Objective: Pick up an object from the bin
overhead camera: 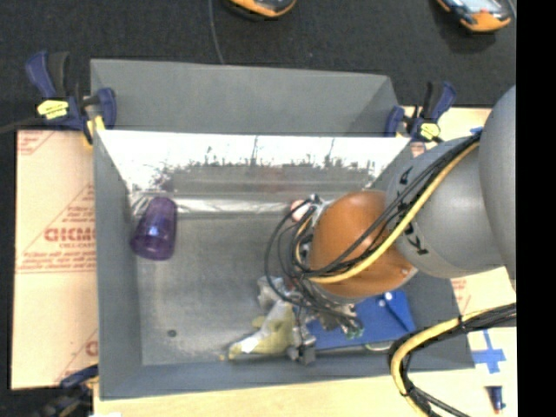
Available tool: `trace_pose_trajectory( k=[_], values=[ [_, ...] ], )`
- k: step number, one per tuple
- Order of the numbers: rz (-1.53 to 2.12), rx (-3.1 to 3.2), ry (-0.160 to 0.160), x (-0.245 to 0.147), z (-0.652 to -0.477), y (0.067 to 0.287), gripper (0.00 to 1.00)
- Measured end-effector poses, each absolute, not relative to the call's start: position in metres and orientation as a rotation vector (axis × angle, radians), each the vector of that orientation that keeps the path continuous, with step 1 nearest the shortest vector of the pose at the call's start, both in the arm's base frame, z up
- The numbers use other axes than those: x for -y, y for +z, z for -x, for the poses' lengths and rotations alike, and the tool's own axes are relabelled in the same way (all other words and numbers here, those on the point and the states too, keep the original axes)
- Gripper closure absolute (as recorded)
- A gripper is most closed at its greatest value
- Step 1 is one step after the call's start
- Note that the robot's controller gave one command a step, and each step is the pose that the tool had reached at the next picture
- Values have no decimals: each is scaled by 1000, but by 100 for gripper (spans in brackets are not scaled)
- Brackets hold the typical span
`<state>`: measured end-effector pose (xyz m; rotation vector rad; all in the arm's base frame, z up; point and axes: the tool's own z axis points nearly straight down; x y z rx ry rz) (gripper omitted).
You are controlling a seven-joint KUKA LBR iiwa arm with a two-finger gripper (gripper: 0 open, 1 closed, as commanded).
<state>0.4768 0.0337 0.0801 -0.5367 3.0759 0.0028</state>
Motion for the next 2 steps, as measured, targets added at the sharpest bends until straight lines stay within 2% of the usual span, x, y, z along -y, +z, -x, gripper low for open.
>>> trace_pose_trajectory(
  k=[1, 2],
  values=[
    [917, -2979, -1, -37, -483, 84, 100],
    [914, -2980, -1, -37, -483, 84, 100]
  ],
)
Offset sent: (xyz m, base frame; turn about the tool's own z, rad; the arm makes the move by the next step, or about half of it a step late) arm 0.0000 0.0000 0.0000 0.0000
